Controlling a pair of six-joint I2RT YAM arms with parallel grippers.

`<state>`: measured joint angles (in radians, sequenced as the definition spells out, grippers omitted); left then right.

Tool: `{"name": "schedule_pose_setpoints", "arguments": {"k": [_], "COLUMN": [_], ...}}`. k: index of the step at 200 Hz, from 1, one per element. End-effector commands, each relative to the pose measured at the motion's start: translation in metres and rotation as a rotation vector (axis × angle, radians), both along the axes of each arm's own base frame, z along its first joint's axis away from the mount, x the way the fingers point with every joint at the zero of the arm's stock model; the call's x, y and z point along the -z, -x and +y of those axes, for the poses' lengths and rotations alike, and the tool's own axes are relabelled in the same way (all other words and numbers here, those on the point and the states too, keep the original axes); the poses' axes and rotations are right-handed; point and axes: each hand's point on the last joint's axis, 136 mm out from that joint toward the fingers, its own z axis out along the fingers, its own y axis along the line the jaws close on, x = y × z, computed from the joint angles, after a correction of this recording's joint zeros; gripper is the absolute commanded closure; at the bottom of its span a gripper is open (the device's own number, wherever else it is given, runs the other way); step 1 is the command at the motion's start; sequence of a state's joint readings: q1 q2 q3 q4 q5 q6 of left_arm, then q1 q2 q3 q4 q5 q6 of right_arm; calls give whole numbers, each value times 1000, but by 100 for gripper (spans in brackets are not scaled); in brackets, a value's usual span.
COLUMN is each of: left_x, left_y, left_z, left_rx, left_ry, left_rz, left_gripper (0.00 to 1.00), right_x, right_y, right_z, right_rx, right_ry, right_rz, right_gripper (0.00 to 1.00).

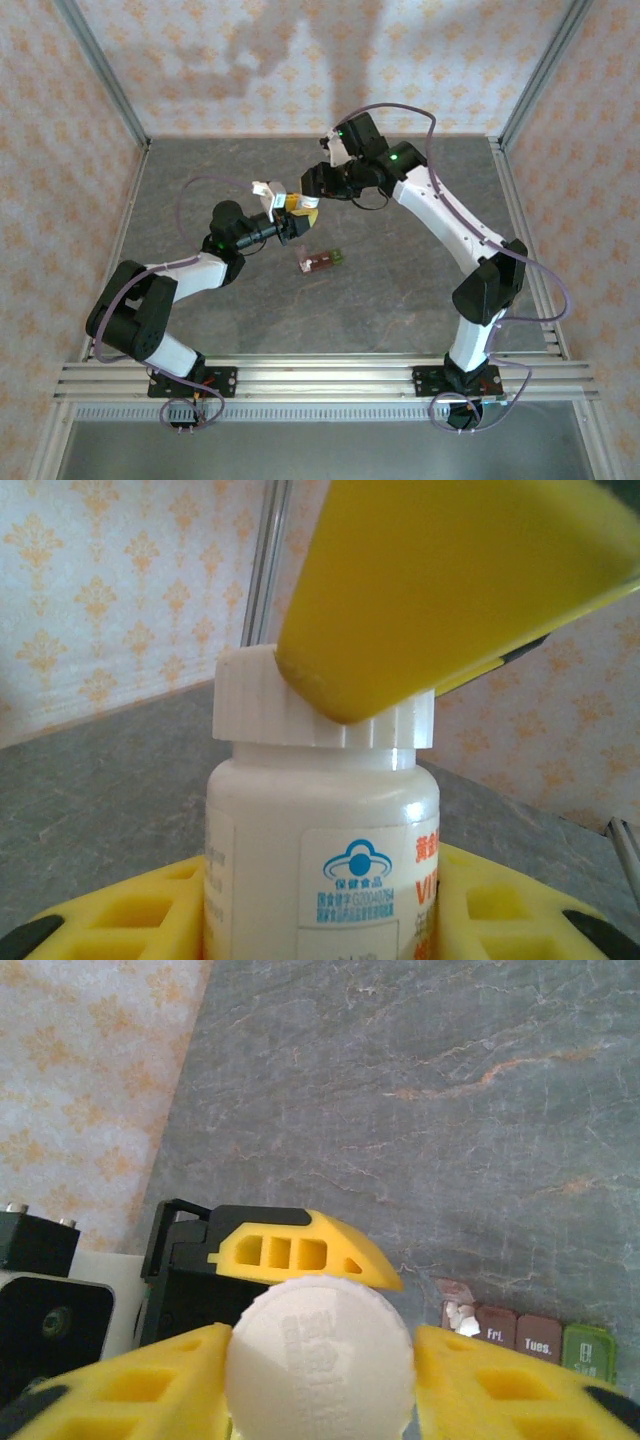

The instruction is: Sort the pills into containers

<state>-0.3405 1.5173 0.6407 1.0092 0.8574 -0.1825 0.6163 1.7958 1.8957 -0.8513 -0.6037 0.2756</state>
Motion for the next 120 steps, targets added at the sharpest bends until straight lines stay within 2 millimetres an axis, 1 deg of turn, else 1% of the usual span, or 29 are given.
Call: {"name": "schedule_pose_setpoints", "arguments": {"k": [1, 16, 37, 52, 67, 80, 89, 97, 100, 108, 120], "left_x": [-28, -27, -26, -26, -25, -24, -22, -23, -22, -22, -22], "left_y": [7, 5, 3, 1, 1, 1, 1, 1, 1, 2, 2], "left_z": [-3, -3, -3, -3, -3, -3, -3, -3, -3, -3, -3], "left_rx": [22, 20, 8, 3, 3, 3, 4, 5, 4, 5, 6], "left_ry": [16, 17, 26, 32, 34, 30, 20, 13, 8, 2, -5], "left_rz": [-94, -94, -92, -94, -92, -90, -90, -89, -90, -91, -91], "left_gripper": [100, 100, 100, 100, 100, 100, 100, 100, 100, 100, 100], "right_x": [-5, 0, 14, 19, 20, 15, 9, 3, -2, -11, -27], "right_y": [-4, -4, 1, 9, 15, 15, 12, 9, 7, 4, 0], "right_z": [-2, -5, -12, -4, 6, 9, 7, 0, -4, -11, -29], "right_rx": [47, 128, 322, 425, 459, 470, 471, 480, 478, 477, 493], "right_ry": [-2, 4, 45, -2, -53, -74, -67, -42, -36, -27, -30], "right_rz": [-6, 6, 24, 31, 39, 33, 11, -10, -22, -41, -77], "right_gripper": [59, 66, 66, 65, 63, 58, 49, 39, 35, 31, 27]}}
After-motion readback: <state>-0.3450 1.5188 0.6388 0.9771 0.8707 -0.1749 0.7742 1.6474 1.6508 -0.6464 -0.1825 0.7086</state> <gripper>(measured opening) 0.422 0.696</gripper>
